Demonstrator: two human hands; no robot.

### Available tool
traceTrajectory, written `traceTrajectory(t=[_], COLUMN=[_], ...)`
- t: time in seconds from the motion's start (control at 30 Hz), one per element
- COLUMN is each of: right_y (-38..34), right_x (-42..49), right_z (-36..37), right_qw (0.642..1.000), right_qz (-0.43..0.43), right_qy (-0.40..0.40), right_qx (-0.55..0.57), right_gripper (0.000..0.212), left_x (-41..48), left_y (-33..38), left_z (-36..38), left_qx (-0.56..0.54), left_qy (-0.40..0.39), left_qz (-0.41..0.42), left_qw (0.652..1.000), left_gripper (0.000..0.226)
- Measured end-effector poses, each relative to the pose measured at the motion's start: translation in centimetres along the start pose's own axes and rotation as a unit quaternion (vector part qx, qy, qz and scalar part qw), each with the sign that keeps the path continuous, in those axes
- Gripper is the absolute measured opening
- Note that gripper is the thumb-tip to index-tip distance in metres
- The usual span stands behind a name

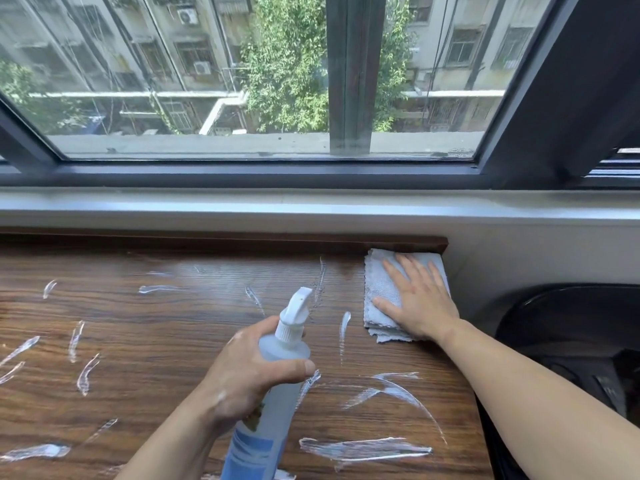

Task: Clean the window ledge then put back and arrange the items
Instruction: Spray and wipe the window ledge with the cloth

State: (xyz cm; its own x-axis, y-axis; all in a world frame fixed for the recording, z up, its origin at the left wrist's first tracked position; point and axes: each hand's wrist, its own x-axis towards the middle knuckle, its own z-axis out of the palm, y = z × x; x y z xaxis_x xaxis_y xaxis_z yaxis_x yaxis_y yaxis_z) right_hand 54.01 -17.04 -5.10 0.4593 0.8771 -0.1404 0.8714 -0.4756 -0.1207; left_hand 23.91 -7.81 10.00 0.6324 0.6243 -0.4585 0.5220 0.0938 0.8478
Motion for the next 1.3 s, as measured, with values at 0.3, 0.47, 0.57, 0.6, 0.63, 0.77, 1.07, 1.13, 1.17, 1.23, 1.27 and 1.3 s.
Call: traceTrajectory(t=[0.3, 0.47, 0.57, 0.6, 0.63, 0.77, 1.07, 1.13, 1.17, 1.23, 1.27, 1.3], right_y=[0.0, 0.0, -0.1, -0.1, -0.1, -1.4, -8.6, -8.9, -8.9, -8.9, -8.9, -9.0], right_x=[0.0, 0.0, 0.0, 0.0, -0.1, -1.4, -5.6, -4.9, -4.0, -1.2, 0.4, 1.8], right_z=[0.0, 0.1, 0.2, 0.2, 0.2, 0.3, 3.2, 3.7, 3.5, 2.7, 2.3, 2.1], right_qw=[1.0, 1.0, 1.0, 1.0, 1.0, 1.0, 0.999, 0.999, 0.999, 0.999, 0.998, 0.997], right_qz=[0.0, 0.0, -0.001, -0.001, 0.0, -0.011, -0.029, -0.022, -0.012, 0.02, 0.041, 0.06], right_qy=[0.007, 0.003, 0.009, 0.007, 0.003, -0.018, 0.01, 0.031, 0.035, 0.044, 0.042, 0.04], right_qx=[0.002, -0.005, 0.003, 0.002, 0.0, -0.004, 0.012, 0.001, 0.005, 0.023, 0.031, 0.036], right_gripper=[0.094, 0.093, 0.092, 0.092, 0.092, 0.086, 0.06, 0.057, 0.057, 0.053, 0.051, 0.05], left_x=[-0.8, -0.6, -0.7, -0.7, -0.7, -0.1, 0.7, 0.9, 1.0, 1.2, 1.1, 1.1], left_y=[-0.6, -1.4, -2.0, -2.1, -2.2, -3.0, -5.1, -5.5, -5.7, -5.9, -6.0, -6.0], left_z=[-0.5, -0.4, -0.3, -0.3, -0.4, -0.5, -1.7, -1.9, -1.9, -1.9, -1.9, -1.9], left_qx=[-0.008, 0.047, 0.056, 0.049, 0.033, 0.027, -0.001, -0.004, -0.004, -0.004, -0.001, 0.002], left_qy=[-0.109, -0.139, -0.13, -0.125, -0.122, -0.079, 0.013, 0.015, 0.015, 0.015, 0.016, 0.016], left_qz=[-0.023, -0.026, -0.029, -0.029, -0.028, -0.013, -0.017, -0.018, -0.018, -0.016, -0.017, -0.017], left_qw=[0.994, 0.989, 0.99, 0.99, 0.992, 0.996, 1.0, 1.0, 1.0, 1.0, 1.0, 1.0], left_gripper=[0.06, 0.046, 0.054, 0.056, 0.057, 0.064, 0.069, 0.068, 0.067, 0.067, 0.068, 0.068])
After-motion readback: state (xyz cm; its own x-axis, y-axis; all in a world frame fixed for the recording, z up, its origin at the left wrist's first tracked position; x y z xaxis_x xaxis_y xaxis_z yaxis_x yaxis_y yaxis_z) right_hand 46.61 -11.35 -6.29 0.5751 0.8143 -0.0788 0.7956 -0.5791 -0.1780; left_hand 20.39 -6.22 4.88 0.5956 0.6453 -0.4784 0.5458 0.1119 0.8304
